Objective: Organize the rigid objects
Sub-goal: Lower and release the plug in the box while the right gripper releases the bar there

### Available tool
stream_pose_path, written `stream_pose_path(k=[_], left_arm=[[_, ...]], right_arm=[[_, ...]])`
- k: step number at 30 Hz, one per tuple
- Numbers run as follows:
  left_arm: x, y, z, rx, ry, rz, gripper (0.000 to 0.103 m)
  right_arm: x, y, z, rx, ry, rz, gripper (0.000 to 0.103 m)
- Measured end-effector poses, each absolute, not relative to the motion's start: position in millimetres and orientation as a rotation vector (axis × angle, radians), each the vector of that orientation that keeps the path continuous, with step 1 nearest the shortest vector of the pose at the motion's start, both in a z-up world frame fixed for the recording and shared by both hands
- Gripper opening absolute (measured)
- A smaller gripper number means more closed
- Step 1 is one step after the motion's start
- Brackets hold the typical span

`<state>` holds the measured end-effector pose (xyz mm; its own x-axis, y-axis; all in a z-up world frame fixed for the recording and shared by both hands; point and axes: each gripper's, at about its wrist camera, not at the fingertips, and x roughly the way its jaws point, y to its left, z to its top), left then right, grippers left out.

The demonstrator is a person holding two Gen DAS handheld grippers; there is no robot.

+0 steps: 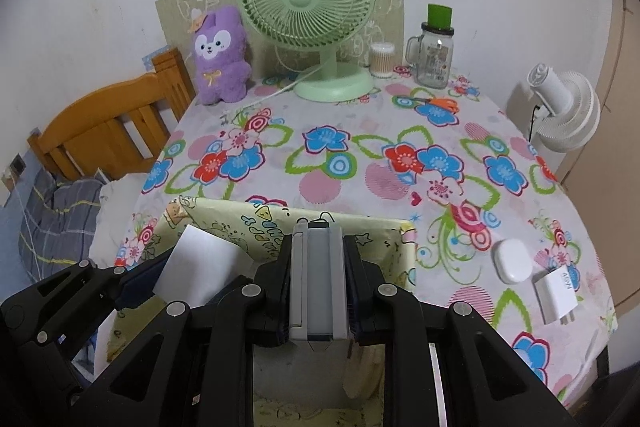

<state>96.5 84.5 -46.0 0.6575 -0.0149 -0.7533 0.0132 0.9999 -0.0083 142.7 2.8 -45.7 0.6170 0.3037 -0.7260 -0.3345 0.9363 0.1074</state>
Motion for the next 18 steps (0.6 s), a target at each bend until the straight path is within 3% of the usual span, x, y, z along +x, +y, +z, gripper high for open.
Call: stream_pose_path(k=[13, 18], left_arm=[[109.8, 96.9, -76.0, -0.030, 0.933, 0.009, 0.041], [102.5, 94.8, -73.7, -0.024, 0.923, 0.012, 0.070]], right_arm=[[157.4, 13.4, -72.2, -0.071, 0.841, 0.344, 0.027], [154.0, 8.4, -77.1, -0.026, 0.907, 0.393, 0.057]])
